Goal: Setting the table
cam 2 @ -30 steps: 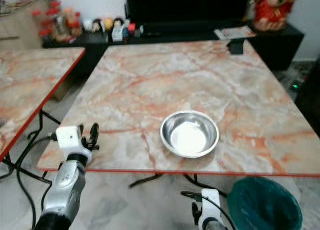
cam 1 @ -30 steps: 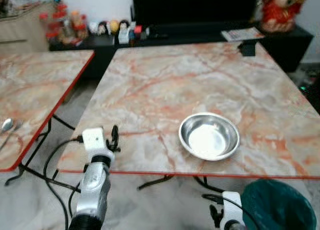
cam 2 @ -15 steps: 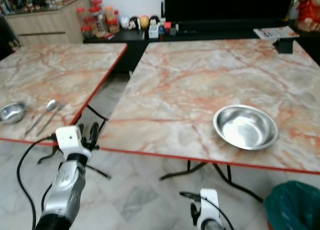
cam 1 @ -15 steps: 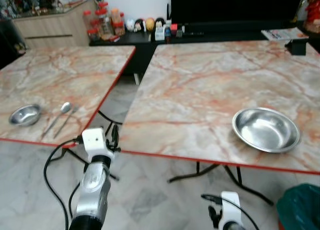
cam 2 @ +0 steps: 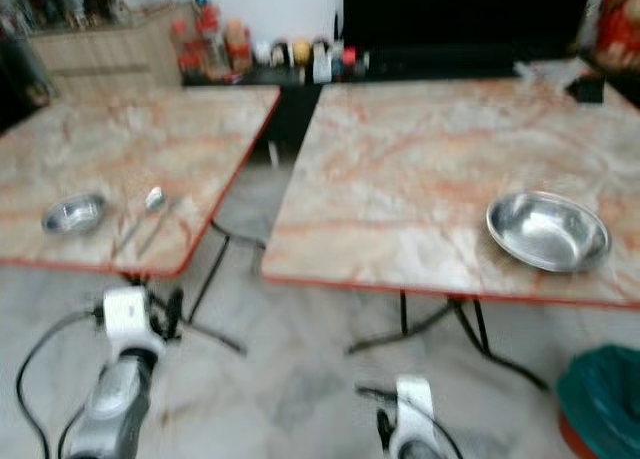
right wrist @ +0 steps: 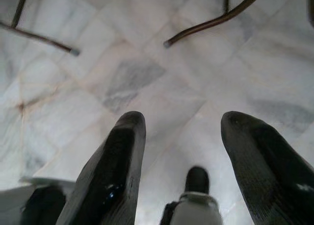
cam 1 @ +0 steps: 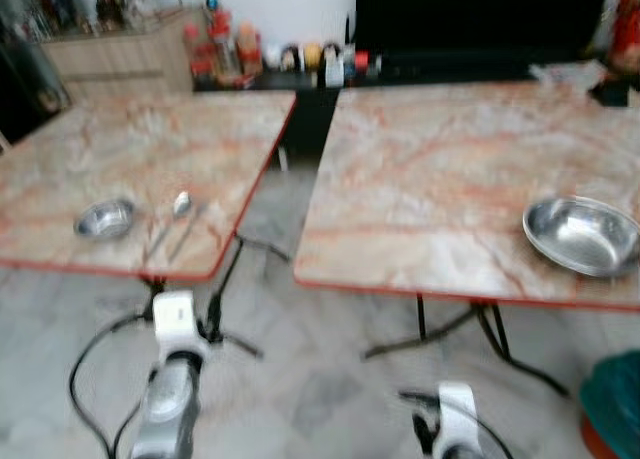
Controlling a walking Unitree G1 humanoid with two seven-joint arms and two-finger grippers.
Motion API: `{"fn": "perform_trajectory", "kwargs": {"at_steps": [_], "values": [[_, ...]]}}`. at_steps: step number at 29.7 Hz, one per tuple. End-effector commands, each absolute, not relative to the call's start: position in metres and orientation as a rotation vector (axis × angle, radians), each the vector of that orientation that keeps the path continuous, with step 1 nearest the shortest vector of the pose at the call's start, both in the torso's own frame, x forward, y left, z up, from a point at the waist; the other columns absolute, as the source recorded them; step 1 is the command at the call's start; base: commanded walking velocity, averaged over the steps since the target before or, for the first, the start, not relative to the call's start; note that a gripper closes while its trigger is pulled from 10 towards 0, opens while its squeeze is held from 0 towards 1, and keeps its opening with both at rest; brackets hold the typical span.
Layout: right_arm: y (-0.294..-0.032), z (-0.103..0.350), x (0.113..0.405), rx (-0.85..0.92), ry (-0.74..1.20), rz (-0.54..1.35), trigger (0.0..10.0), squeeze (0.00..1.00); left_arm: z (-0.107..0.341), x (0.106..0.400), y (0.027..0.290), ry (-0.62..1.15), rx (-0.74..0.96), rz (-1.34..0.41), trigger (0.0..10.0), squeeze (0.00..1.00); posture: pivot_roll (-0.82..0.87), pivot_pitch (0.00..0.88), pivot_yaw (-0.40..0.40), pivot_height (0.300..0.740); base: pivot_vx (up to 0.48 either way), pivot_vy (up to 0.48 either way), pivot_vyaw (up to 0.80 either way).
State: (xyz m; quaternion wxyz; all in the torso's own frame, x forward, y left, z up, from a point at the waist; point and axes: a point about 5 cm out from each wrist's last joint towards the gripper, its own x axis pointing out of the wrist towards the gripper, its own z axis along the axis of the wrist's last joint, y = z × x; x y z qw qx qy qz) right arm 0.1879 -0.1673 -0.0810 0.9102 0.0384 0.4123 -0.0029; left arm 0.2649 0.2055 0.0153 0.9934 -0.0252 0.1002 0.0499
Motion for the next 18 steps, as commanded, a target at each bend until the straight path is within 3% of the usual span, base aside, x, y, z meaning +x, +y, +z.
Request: {"fn": "perform_trajectory", "kwargs": {"at_steps": [1, 4, 12, 18], "values": [[-0.169, -0.079, 0.192, 0.074, 0.838, -0.009, 10.0, 0.0, -0.002, 0.257, 0.204, 0.313, -0.047, 0.069, 10.0, 0.0, 0.01, 0.0, 0.067, 0.74, 0.0, 0.0, 0.0], [-0.169, -0.077, 0.195, 0.09, 0.829, -0.022, 10.0, 0.0, -0.035, 0.235, 0.198, 0.518, -0.037, 0.004, 10.0, 0.0, 0.02, 0.0, 0.064, 0.74, 0.0, 0.0, 0.0], [-0.172, -0.076, 0.197, 0.104, 0.814, -0.044, 10.0, 0.0, -0.07, 0.2, 0.186, 0.783, 0.042, -0.059, 10.0, 0.0, 0.0, 0.0, 0.066, 0.74, 0.0, 0.0, 0.0], [-0.173, -0.076, 0.197, 0.11, 0.81, -0.055, 10.0, 0.0, -0.072, 0.198, 0.186, 0.814, 0.036, -0.043, 10.0, 0.0, -0.01, 0.0, 0.067, 0.74, 0.0, 0.0, 0.0]]}}
